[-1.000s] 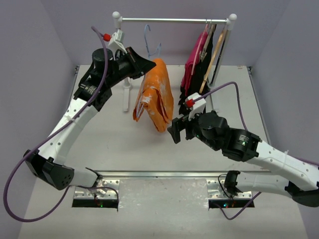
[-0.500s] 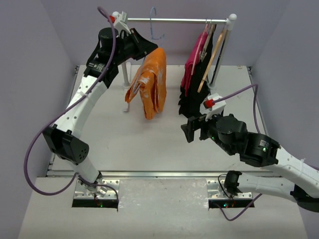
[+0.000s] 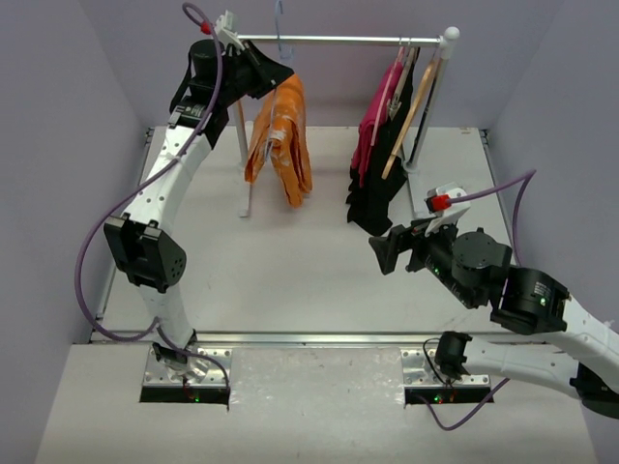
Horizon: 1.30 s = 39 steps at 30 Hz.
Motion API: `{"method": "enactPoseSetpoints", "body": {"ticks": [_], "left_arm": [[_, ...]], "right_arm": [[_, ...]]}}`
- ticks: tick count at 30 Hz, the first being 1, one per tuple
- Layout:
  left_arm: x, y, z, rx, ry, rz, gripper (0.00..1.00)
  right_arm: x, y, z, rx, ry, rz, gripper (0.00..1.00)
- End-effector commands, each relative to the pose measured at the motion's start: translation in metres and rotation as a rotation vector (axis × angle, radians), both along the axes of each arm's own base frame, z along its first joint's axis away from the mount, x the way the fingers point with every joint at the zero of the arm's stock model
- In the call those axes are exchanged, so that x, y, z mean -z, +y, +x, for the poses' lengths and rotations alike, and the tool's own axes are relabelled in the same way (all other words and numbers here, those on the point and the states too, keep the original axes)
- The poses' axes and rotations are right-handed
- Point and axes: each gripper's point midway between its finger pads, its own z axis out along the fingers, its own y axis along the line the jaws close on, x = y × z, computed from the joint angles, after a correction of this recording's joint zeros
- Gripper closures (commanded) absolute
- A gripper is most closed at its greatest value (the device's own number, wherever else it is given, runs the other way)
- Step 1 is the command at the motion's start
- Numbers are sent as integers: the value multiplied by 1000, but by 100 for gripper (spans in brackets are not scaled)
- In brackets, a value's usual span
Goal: Place the trousers on the hanger
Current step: Place the hanger at the clothesline.
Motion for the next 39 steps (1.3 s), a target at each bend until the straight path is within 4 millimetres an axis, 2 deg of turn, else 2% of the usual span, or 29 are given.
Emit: {"method": "enactPoseSetpoints", "body": {"ticks": [1,7,16,18,20,25,37,39], "left_arm": [[-90,1,-10,6,-274,-81,100],[-71,8,8,-13,-258,-79,100],[-65,15,28,-37,-267,-95,100],[-58,15,32,-39,-254,-92,100],[-42,13,35,-30,-232,-88,100],[-13,12,35,-23,-202,-92,100],[-16,20,24,-51,-217,-117,100],[5,23,22,-67,-184,-107,99]], "right_arm": [[-4,-7,4,33,-26,-1,2],[-4,-13,2,35,-39,-3,2],[-1,-16,3,40,-50,-34,2],[2,-17,4,42,-49,-39,2],[4,-17,4,43,-47,-44,2],[9,-15,5,40,-39,-57,2],[16,-7,6,24,-28,-65,2],[17,-4,6,18,-27,-66,2]]}}
